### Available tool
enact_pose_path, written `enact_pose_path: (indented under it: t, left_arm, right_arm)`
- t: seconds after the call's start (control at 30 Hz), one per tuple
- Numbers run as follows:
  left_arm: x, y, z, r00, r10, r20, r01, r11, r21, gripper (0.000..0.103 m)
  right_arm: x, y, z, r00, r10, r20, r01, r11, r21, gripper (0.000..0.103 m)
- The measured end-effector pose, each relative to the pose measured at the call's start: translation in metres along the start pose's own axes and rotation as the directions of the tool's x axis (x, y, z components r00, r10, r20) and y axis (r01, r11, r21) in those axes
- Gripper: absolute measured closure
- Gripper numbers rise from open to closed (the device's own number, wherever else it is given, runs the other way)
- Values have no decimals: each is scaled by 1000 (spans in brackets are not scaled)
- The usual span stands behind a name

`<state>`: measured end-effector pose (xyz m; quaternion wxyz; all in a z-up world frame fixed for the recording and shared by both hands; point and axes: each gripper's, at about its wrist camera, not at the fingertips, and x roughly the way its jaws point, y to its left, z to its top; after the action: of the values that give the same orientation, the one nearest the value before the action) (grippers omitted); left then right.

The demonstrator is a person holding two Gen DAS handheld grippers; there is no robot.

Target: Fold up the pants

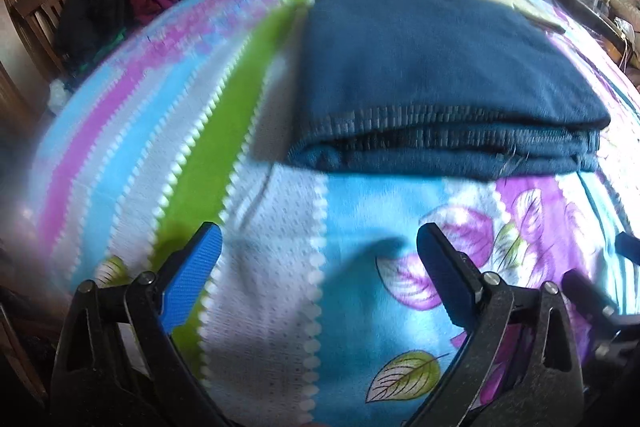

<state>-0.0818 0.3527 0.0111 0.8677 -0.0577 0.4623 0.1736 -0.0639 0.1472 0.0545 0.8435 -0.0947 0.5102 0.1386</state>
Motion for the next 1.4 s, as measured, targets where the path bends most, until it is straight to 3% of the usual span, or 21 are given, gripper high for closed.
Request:
enact_pose_path:
  t: [0.23,0.4,0.6,1.4]
  left_arm:
    - [-43,-10,31,993,15,115,-18,1000,18,4]
    - [-65,-16,43,983,-11,183,5,999,37,4]
    - [-74,-17,49,974,-9,227,-3,999,51,4]
    - [-76,-18,51,978,-34,208,23,998,55,4]
  right_arm:
    - [-44,-32,36,996,-43,84,32,992,123,10]
    - [-69,-36,45,983,-100,151,82,990,119,10]
    - [-80,-34,50,978,-103,181,84,990,110,10]
    - [-77,-18,57,979,-72,190,66,997,40,13]
